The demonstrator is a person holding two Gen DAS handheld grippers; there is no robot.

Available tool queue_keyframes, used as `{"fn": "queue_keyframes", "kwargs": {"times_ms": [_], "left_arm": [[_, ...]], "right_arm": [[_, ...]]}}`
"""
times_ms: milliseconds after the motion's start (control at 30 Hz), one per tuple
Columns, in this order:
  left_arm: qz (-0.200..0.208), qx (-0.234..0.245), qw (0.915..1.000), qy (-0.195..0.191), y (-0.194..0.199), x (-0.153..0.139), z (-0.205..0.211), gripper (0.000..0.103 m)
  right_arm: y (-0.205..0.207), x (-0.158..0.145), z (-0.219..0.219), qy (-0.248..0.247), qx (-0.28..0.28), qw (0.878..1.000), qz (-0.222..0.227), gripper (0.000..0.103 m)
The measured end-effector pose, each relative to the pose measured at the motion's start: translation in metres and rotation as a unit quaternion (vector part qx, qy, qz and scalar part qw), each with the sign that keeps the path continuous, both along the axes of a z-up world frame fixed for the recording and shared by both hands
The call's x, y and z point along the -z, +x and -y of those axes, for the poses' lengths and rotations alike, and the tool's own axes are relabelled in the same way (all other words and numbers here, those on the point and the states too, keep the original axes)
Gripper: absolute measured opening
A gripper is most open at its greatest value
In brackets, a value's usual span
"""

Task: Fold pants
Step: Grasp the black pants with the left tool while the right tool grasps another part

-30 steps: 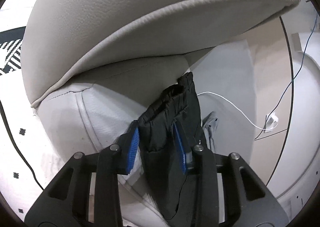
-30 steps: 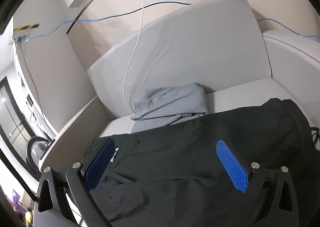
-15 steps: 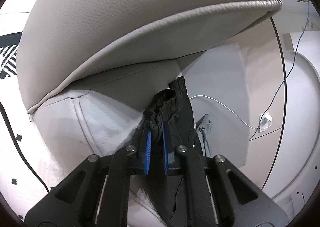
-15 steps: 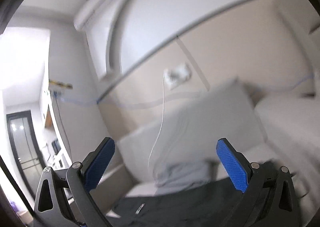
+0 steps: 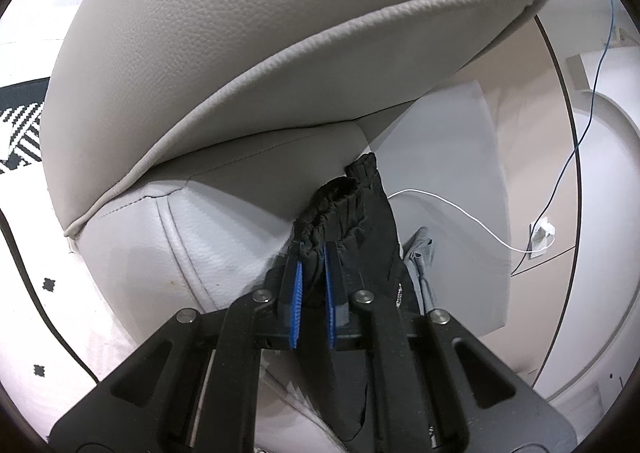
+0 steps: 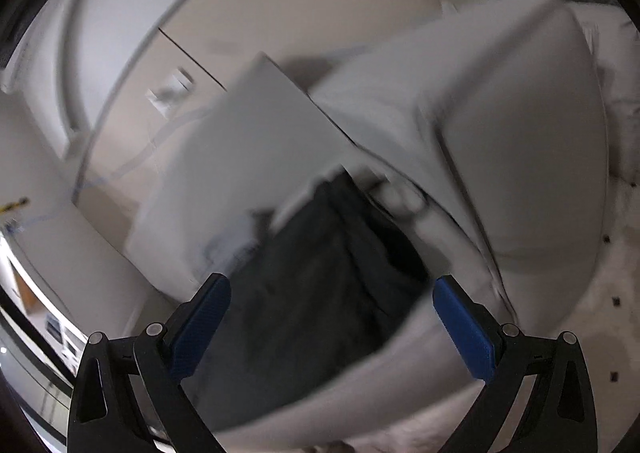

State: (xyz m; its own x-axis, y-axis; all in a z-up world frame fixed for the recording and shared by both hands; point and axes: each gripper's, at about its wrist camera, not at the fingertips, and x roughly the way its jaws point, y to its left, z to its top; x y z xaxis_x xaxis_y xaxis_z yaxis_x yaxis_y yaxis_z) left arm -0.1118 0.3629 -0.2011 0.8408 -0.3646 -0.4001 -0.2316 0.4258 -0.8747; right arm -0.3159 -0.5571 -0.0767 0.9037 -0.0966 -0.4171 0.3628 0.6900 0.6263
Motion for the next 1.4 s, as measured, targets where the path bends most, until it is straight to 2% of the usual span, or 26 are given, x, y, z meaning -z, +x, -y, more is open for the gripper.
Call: {"fn": "queue_keyframes", "kwargs": {"times_ms": [67, 167, 267, 367, 567, 733, 833, 933, 967, 1000, 1033, 1067, 1100, 1133, 1200, 1267, 1400], "left_arm": [[-0.003, 0.0, 1.0, 0.001, 0.0, 0.001, 0.0, 0.007], [-0.005, 0.001, 1.0, 0.006, 0.0, 0.0, -0.001, 0.007], [-0.005, 0.004, 0.9998, 0.018, 0.002, -0.001, -0.001, 0.007], [-0.007, 0.004, 0.9997, 0.023, 0.004, -0.002, 0.001, 0.007], [-0.009, 0.003, 0.9996, 0.028, 0.006, 0.0, 0.002, 0.007], [-0.008, 0.005, 0.9994, 0.033, 0.006, -0.001, 0.003, 0.007], [-0.009, 0.005, 0.9994, 0.035, 0.007, -0.002, 0.003, 0.007], [-0.01, 0.007, 0.9992, 0.037, 0.007, -0.002, 0.002, 0.007], [-0.011, 0.007, 0.9992, 0.039, 0.008, -0.002, 0.002, 0.007], [-0.013, 0.009, 0.999, 0.042, 0.009, -0.003, 0.002, 0.007], [-0.014, 0.01, 0.9988, 0.045, 0.009, -0.003, 0.002, 0.007], [-0.014, 0.012, 0.9987, 0.048, 0.01, -0.004, 0.003, 0.007], [-0.011, 0.014, 0.9986, 0.05, 0.01, -0.006, 0.003, 0.006], [-0.009, 0.014, 0.9985, 0.053, 0.01, -0.008, 0.004, 0.006], [-0.005, 0.015, 0.9982, 0.057, 0.01, -0.012, 0.005, 0.005], [0.004, 0.016, 0.9987, 0.048, 0.01, -0.014, 0.004, 0.005], [0.024, 0.018, 0.9988, 0.039, 0.003, -0.022, 0.001, 0.005]], "right_arm": [[0.005, 0.026, -0.003, 0.004, -0.004, 1.0, -0.012, 0.1], [0.023, 0.052, -0.009, -0.002, -0.01, 1.0, -0.017, 0.084], [0.03, 0.076, -0.011, -0.008, -0.005, 1.0, -0.012, 0.083], [0.037, 0.091, -0.006, -0.009, 0.017, 1.0, 0.0, 0.075], [0.047, 0.109, 0.01, 0.022, 0.035, 0.999, 0.016, 0.073], [0.05, 0.104, 0.016, 0.018, 0.049, 0.998, 0.04, 0.073], [0.057, 0.103, 0.016, 0.022, 0.055, 0.997, 0.053, 0.087], [0.061, 0.101, 0.017, 0.024, 0.051, 0.997, 0.05, 0.087], [0.061, 0.101, 0.019, 0.029, 0.05, 0.997, 0.048, 0.077], [0.062, 0.102, 0.021, 0.037, 0.054, 0.997, 0.043, 0.045], [0.063, 0.105, 0.024, 0.05, 0.053, 0.997, 0.037, 0.029], [0.065, 0.111, 0.029, 0.075, 0.048, 0.996, 0.028, 0.021], [0.064, 0.118, 0.032, 0.101, 0.05, 0.993, 0.037, 0.02], [0.063, 0.119, 0.032, 0.104, 0.05, 0.992, 0.042, 0.019], [0.066, 0.114, 0.028, 0.087, 0.042, 0.995, 0.026, 0.013], [0.064, 0.105, 0.021, 0.073, 0.037, 0.996, 0.023, 0.011], [0.052, 0.086, 0.014, 0.073, 0.034, 0.996, 0.038, 0.011]]}}
